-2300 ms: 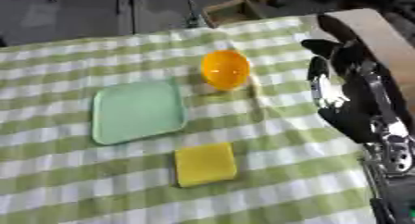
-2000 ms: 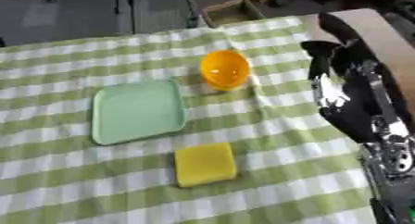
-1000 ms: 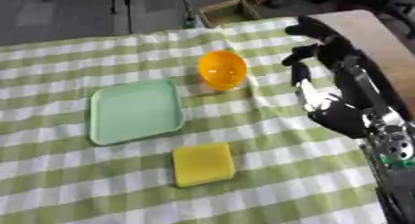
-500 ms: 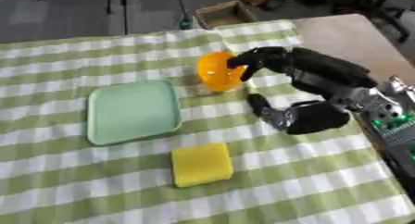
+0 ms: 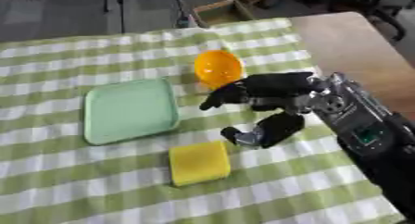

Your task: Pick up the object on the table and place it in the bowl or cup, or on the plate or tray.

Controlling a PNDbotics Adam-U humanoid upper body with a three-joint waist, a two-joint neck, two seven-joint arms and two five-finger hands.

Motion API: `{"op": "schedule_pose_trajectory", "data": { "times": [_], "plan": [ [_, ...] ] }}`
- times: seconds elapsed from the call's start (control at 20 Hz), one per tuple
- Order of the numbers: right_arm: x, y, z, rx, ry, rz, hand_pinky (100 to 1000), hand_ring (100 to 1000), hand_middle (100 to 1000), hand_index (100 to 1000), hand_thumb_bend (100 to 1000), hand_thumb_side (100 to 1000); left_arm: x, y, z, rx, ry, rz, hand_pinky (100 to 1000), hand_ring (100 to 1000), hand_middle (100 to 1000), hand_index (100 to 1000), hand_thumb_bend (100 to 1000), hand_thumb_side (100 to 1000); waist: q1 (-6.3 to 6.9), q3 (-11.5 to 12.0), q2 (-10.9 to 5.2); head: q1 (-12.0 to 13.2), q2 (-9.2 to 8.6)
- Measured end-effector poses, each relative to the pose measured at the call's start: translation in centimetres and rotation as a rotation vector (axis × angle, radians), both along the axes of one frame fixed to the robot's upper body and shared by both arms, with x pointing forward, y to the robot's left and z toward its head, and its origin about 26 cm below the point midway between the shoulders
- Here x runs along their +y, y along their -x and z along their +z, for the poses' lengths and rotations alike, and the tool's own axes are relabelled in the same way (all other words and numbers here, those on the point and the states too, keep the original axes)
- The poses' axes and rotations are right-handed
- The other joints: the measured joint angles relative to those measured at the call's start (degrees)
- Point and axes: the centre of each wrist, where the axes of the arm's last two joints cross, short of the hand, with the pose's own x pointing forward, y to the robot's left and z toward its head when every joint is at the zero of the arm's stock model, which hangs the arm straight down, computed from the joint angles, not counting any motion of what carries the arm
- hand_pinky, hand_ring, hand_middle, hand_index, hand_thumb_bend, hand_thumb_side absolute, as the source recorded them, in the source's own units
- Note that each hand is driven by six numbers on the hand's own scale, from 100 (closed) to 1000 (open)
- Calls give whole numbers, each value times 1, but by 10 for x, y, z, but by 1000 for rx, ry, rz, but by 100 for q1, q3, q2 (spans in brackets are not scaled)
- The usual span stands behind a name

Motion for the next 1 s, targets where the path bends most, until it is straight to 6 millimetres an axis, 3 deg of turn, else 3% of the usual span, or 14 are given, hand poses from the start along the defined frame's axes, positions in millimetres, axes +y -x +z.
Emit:
{"op": "schedule_pose_trajectory", "data": {
  "times": [0.3,0.35,0.4,0.45,1.0],
  "plan": [
    [14,-5,-15,-86,90,-1,937,927,891,962,321,810,0,0,0,1,0,-1,569,755,784,851,219,915,0,-2,0,-19,0],
    [16,-6,-17,-100,103,1,942,951,896,954,432,862,0,0,0,1,-1,-2,568,755,784,850,219,915,0,-2,0,-21,0],
    [18,-6,-18,-115,117,3,942,953,897,953,459,871,0,0,0,1,-1,-2,568,755,784,850,219,915,0,-2,0,-25,0],
    [20,-6,-19,-133,133,5,943,961,899,947,560,910,0,0,0,2,-1,-2,568,755,785,851,219,915,0,-2,0,-29,0],
    [27,-12,-39,-243,264,21,933,959,888,939,571,945,0,0,0,2,0,-4,568,756,785,851,219,915,0,-7,0,-53,0]
  ]
}}
